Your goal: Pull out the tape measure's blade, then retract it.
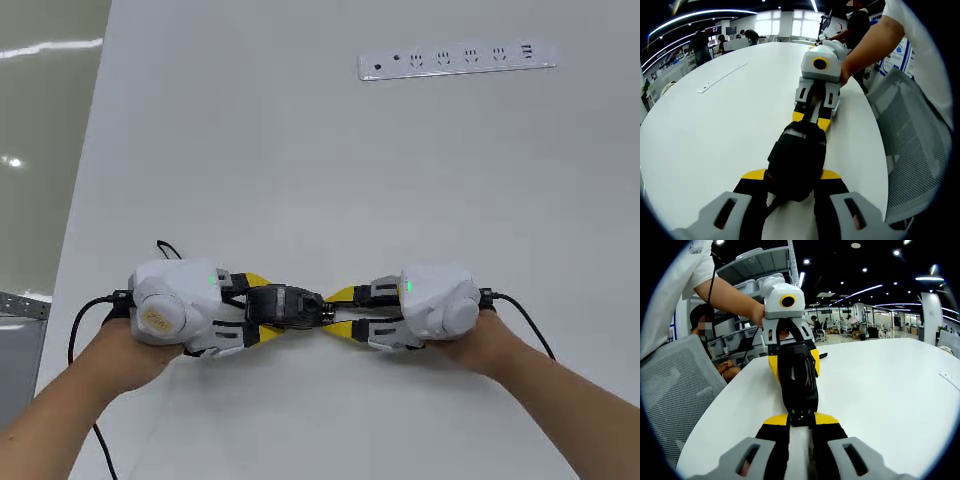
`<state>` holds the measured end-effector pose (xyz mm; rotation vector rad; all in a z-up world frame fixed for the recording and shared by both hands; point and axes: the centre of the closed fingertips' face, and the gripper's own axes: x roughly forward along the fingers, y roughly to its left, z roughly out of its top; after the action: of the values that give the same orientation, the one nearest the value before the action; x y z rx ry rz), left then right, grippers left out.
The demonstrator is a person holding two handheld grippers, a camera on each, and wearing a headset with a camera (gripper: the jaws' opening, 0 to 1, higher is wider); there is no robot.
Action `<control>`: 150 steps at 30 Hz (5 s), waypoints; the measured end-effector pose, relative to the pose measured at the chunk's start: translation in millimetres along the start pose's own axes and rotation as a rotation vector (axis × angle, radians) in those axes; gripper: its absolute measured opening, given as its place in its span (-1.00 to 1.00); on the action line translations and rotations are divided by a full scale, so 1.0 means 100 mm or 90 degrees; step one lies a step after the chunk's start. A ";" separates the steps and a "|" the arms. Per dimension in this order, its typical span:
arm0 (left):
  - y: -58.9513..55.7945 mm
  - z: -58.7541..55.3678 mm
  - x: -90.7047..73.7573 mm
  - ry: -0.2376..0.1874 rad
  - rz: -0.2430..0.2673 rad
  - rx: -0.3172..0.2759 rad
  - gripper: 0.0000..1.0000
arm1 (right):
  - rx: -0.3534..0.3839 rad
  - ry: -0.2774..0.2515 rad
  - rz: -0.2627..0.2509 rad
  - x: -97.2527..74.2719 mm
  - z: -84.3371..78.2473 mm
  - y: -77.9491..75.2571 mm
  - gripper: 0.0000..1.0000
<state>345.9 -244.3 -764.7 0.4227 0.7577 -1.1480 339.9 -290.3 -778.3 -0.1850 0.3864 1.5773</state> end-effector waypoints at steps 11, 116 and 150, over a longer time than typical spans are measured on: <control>0.00 0.00 0.00 0.000 -0.002 -0.001 -0.36 | 0.026 -0.001 0.010 -0.01 -0.01 -0.01 -0.71; 0.00 0.00 0.02 0.006 0.003 -0.004 -0.39 | 0.008 0.003 -0.018 -0.45 -0.17 -0.01 -0.79; 0.00 -0.01 0.02 0.010 0.002 -0.008 -0.40 | 0.030 0.000 -0.039 -0.71 -0.26 -0.01 -0.79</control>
<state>346.3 -244.7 -766.5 0.4230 0.7770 -1.1382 341.3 -365.5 -777.6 -0.1583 0.4139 1.5064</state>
